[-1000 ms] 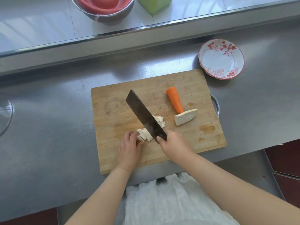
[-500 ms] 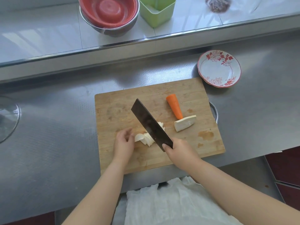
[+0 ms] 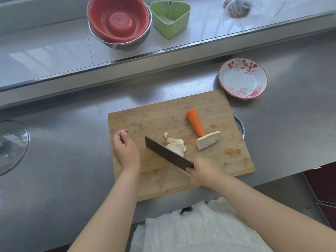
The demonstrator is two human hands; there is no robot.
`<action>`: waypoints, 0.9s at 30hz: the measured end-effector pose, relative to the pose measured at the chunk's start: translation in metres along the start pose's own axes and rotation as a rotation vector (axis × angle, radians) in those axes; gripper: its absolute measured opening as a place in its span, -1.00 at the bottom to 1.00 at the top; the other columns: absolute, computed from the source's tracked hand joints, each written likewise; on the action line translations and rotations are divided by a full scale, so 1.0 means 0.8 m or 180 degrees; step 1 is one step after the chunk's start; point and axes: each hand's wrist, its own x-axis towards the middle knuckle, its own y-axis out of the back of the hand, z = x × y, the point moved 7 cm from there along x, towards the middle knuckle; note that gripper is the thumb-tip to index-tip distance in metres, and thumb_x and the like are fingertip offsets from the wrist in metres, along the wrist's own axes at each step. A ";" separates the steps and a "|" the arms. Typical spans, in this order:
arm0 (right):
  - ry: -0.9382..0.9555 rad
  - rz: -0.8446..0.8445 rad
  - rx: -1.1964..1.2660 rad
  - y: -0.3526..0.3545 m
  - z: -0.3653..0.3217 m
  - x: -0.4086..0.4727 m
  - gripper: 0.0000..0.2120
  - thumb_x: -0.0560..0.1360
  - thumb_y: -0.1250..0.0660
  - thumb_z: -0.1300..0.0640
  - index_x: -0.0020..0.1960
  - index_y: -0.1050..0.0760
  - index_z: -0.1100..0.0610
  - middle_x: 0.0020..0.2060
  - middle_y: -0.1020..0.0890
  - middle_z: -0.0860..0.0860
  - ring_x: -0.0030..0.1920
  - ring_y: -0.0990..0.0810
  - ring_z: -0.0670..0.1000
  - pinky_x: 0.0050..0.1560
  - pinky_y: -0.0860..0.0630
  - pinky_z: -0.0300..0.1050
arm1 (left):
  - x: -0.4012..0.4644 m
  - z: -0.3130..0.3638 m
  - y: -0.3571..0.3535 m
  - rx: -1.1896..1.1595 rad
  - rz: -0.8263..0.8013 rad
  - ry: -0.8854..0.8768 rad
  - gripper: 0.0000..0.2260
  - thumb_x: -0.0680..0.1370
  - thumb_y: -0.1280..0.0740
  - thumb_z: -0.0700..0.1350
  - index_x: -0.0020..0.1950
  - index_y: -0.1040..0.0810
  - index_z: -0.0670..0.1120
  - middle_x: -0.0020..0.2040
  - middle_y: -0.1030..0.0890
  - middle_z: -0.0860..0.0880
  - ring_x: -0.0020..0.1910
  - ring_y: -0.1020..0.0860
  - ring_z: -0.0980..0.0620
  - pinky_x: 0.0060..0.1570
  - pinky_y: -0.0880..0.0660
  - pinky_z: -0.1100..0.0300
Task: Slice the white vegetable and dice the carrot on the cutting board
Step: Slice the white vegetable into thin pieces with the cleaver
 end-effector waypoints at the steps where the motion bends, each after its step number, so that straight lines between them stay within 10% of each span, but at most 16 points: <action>1: -0.0060 0.0112 0.0043 0.011 0.006 0.003 -0.78 0.60 -0.16 -0.05 0.04 -0.49 0.05 -0.26 -0.52 -0.03 -0.23 -0.52 0.04 -0.36 -0.39 -0.15 | -0.002 0.008 -0.007 -0.0045 -0.0052 -0.0056 -0.77 0.66 -0.09 -0.06 0.07 -0.51 -0.08 -0.02 -0.57 0.01 0.05 -0.55 0.03 0.04 -0.46 0.17; 9: -0.0060 0.0516 -0.0359 0.043 0.039 0.013 -0.75 0.59 -0.13 -0.05 0.10 -0.48 0.06 -0.14 -0.60 0.04 -0.12 -0.59 0.14 -0.27 -0.43 -0.10 | -0.032 0.104 -0.086 0.0194 -0.0958 -0.1016 -0.89 0.61 -0.22 -0.08 0.04 -0.53 -0.01 -0.01 -0.57 0.03 -0.06 -0.50 0.09 -0.03 -0.44 0.21; 16: -0.0024 0.0590 -0.0657 0.029 0.044 0.015 -0.80 0.62 -0.10 0.12 0.15 -0.45 0.11 0.00 -0.62 0.08 -0.01 -0.60 0.15 -0.24 -0.33 -0.13 | -0.131 0.122 -0.252 0.3150 -0.2951 -0.2700 -0.64 0.57 -0.27 0.08 0.33 -0.44 -0.01 0.28 -0.48 -0.01 0.26 -0.43 -0.08 0.13 -0.37 0.05; 27: 0.0149 0.0523 -0.0430 0.027 0.070 0.016 -0.87 0.59 -0.13 0.17 0.08 -0.42 0.13 -0.06 -0.62 0.13 -0.09 -0.60 0.19 -0.28 -0.34 -0.10 | -0.149 0.089 -0.299 0.3810 -0.3257 -0.2638 -0.75 0.54 -0.24 -0.22 0.21 -0.48 -0.05 0.17 -0.49 -0.09 0.17 -0.47 -0.14 -0.10 -0.35 0.08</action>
